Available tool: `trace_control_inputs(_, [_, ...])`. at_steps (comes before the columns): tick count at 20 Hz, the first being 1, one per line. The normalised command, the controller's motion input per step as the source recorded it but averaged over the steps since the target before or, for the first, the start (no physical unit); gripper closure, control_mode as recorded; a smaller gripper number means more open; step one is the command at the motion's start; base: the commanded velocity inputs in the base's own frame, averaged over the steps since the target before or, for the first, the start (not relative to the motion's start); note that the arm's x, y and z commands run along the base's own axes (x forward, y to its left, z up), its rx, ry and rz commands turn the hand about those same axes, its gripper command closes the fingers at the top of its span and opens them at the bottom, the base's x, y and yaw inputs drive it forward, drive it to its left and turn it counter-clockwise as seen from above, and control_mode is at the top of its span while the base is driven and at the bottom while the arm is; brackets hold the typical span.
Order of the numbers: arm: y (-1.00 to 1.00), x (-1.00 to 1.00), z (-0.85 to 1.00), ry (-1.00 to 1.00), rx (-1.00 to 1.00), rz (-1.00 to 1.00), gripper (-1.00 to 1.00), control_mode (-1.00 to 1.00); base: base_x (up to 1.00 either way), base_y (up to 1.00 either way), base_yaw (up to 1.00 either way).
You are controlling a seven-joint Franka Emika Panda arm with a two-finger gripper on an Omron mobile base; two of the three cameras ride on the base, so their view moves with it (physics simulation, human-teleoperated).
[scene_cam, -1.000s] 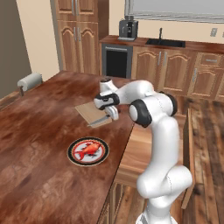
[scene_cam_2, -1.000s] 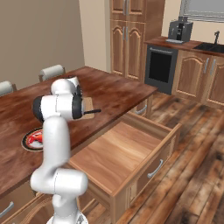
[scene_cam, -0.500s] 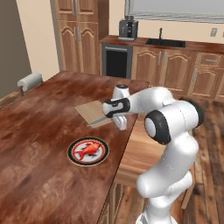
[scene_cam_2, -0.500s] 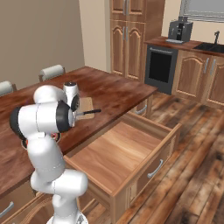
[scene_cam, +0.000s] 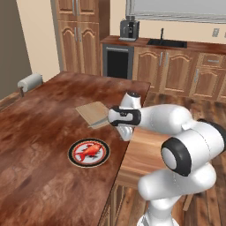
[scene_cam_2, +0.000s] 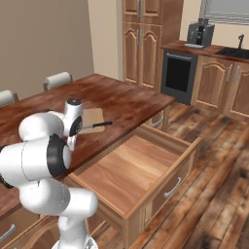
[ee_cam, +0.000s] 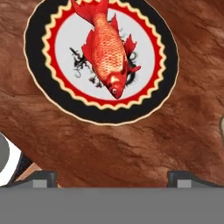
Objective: Pick up the knife from the drawer and place it on the cutting board. Then place the meat from the plate to the cutting board.
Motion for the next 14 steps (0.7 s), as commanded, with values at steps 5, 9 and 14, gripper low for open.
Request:
trace_control_inputs(5, [0.37, -0.04, 0.21, 0.13, 0.01, 0.06, -1.00, -1.00, 0.00, 0.00, 0.00])
trace_control_inputs(9, [0.38, 0.00, 0.03, 0.10, 0.00, 0.09, -1.00, -1.00, 0.00, 0.00, 0.00])
trace_control_inputs(14, [0.34, 0.00, -0.01, 0.04, 0.00, 0.12, -1.00, -1.00, 0.00, 0.00, 0.00])
